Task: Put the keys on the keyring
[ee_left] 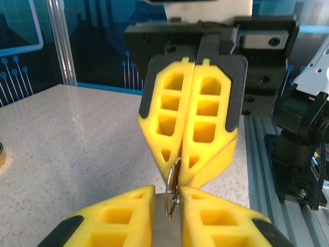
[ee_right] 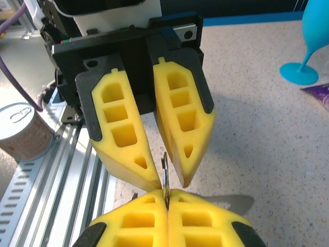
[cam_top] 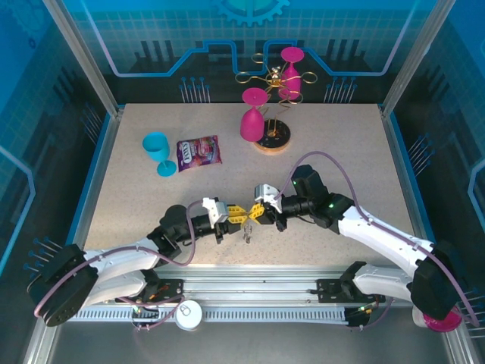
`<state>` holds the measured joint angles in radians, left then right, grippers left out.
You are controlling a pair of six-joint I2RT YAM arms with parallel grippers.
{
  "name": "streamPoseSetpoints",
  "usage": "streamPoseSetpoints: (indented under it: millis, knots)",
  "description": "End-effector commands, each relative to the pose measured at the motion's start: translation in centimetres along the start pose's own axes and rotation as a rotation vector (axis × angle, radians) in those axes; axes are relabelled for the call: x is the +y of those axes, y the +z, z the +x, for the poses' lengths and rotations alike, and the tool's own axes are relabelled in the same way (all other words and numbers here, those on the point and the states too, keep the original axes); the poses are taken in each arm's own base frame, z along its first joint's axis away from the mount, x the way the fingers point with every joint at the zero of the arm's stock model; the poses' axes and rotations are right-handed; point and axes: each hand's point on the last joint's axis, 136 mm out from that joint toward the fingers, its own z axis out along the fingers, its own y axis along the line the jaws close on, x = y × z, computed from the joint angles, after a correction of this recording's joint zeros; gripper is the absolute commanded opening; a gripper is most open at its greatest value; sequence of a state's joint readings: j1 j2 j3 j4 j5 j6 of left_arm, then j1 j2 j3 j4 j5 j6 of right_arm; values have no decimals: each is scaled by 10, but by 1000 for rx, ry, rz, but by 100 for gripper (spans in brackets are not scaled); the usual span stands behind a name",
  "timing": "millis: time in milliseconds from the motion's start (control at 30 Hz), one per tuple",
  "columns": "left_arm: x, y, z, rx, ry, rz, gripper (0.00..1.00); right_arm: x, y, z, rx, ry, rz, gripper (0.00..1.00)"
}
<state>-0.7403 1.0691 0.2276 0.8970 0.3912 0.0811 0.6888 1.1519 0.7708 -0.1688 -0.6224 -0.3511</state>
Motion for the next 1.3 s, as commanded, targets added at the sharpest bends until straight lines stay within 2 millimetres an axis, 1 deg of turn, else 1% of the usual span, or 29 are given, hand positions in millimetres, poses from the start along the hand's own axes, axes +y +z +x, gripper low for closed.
streamPoseSetpoints:
  millis: [0,33,100,200,333,400,533,600,633,733,767,800,867,933,967,1133,1267]
  knots:
    - [1,2,-6,32,21,-6,19,3,-3,-3,79,-47,4,0]
    - [1,1,-5,44,23,-9,19,3,-2,2,113,-48,6,0]
    - [1,0,-3,68,28,-8,18,4,-3,1,158,-68,6,0]
    - [0,0,-4,83,32,-3,18,6,-1,7,232,-88,-1,0]
    - [-2,2,-2,104,37,12,14,7,1,8,302,-118,-11,0]
    - [-2,3,-2,110,40,17,11,10,3,7,333,-136,-28,0]
    - [-3,4,-4,111,55,28,1,15,6,11,411,-155,-65,0]
    - [-3,3,-5,110,63,27,0,14,5,8,407,-141,-61,0]
    - [-3,3,-6,105,71,24,0,10,4,5,386,-123,-36,2]
    - [-2,0,-9,73,88,11,0,-1,-5,-8,276,-53,31,31]
    - [-2,-1,-11,60,90,5,0,-6,-10,-11,231,-25,64,38]
    - [-2,-1,-12,47,91,3,0,-10,-14,-15,188,-7,90,41]
    - [-3,-2,-16,19,94,3,0,-12,-20,-16,121,18,123,43]
    - [-3,-4,-18,-7,91,1,0,-11,-23,-13,79,35,151,45]
    - [-3,-4,-18,-14,91,0,0,-9,-23,-7,77,45,149,45]
    - [-2,-3,-20,-28,81,-5,0,1,-19,-6,36,108,99,44]
    - [-3,-3,-20,-30,71,-3,0,1,-16,-5,35,110,97,44]
